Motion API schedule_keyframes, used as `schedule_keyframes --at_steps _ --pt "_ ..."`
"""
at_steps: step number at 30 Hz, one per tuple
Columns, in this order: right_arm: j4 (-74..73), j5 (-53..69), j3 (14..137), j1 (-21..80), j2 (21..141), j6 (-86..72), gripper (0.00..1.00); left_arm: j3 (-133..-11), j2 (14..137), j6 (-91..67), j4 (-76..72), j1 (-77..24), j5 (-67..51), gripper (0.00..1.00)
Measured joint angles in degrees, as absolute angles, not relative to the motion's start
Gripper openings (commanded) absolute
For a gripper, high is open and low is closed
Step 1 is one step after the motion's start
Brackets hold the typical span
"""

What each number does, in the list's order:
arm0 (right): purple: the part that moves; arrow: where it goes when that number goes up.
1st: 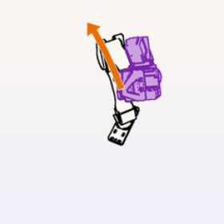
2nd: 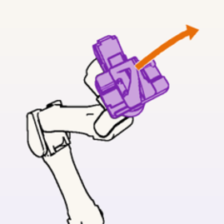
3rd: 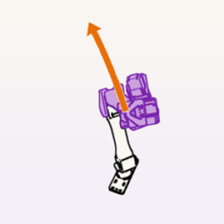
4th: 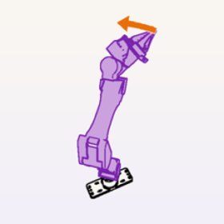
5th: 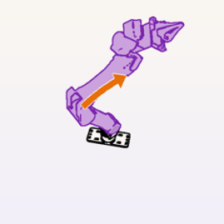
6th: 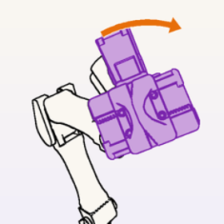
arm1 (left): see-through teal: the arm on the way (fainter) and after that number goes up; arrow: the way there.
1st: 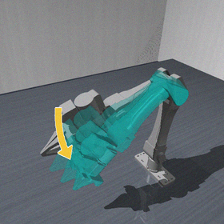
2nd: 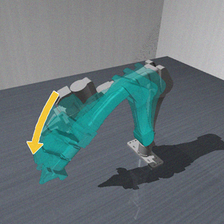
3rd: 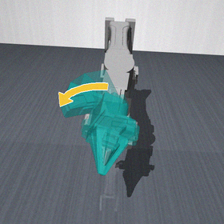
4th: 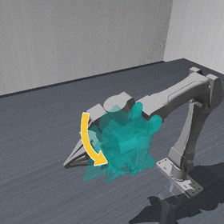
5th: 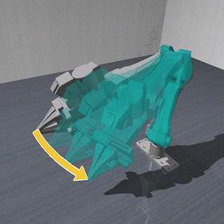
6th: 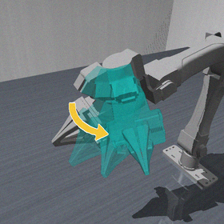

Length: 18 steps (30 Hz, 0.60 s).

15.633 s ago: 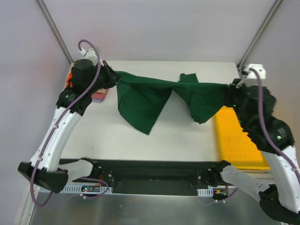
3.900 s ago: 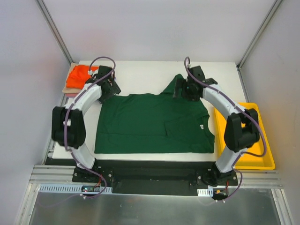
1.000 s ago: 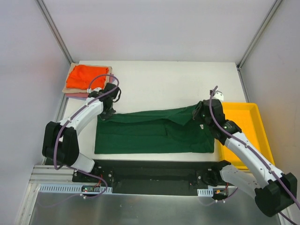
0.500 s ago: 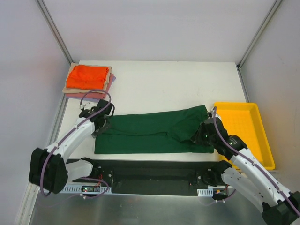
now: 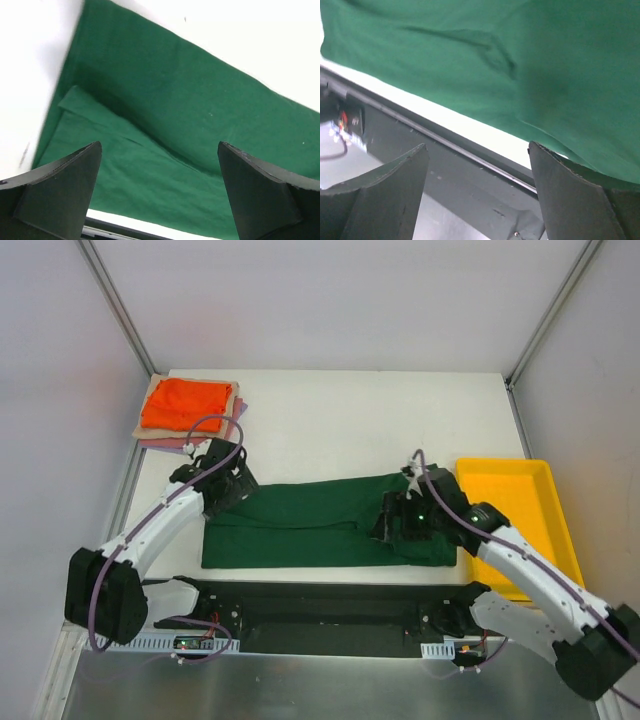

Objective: Fold and stack the t-shirts
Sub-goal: Fold the other side of the tshirt into a rectangle

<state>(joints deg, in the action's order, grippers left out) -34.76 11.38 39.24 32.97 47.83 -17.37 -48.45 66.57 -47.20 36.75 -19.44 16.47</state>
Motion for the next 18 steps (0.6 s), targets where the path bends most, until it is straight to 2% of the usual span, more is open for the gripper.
schedule_keyframes --at_steps 2,5,8,13,18 --pt "-31.9 14.4 41.9 36.4 54.5 -14.5 0.83 -48.5 69.8 -46.5 33.7 -19.4 14.0 0.99" --pt "-29.8 15.5 46.4 42.7 63.5 -11.1 0.76 -48.2 74.0 -45.6 30.8 -18.4 10.8 0.99" --pt "-28.2 15.8 49.7 44.9 71.6 -9.8 0.74 -46.6 76.6 -45.3 27.9 -16.4 8.9 0.99" --pt "-28.0 15.0 50.9 43.0 81.1 -9.0 0.69 -43.1 79.2 -44.6 25.4 -12.6 6.7 0.99" --pt "-29.2 12.5 50.9 37.0 85.6 -6.5 0.70 -41.8 79.7 -44.1 23.9 -10.7 6.0 0.99"
